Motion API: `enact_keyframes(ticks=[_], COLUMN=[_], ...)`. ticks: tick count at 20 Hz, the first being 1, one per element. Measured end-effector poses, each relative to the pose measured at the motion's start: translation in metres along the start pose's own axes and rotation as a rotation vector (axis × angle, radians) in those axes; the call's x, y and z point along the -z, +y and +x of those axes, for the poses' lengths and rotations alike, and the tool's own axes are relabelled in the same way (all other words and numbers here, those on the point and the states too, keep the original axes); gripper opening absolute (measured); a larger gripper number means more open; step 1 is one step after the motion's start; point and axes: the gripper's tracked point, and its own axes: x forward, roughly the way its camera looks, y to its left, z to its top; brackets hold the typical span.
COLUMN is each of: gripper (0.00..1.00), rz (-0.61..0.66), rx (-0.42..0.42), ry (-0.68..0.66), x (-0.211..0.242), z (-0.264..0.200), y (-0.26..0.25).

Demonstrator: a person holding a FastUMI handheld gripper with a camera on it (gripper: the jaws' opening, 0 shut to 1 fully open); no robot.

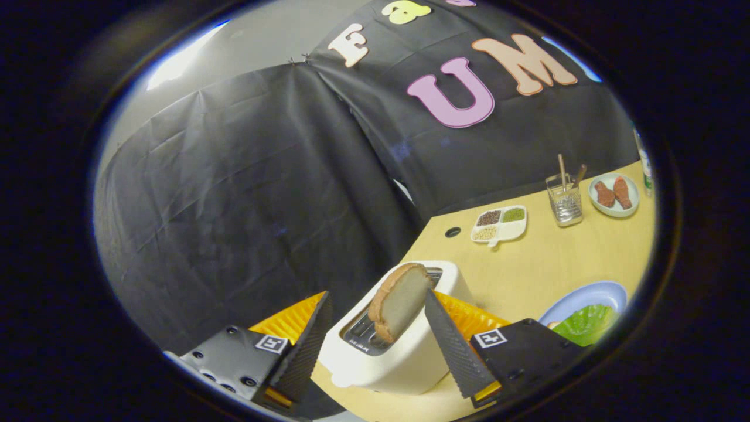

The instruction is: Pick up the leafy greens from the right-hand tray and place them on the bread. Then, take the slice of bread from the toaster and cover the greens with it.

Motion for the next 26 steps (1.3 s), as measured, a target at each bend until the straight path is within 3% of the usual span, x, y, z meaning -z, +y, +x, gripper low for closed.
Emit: enact_keyframes(ticks=[2, 14, 20, 26], gripper=[0.97, 0.26, 0.12, 0.12], rz=[0.005, -0.016, -0.008, 0.038], rx=[0.023, 0.099, 0.079, 0.014], ry=[-0.007, -0.049, -0.100, -0.246], x=[0.006, 0.006, -0.006, -0.062], z=[0.011, 0.025, 0.016, -0.022], y=[-0.005, -0.017, -0.002, 0.021])
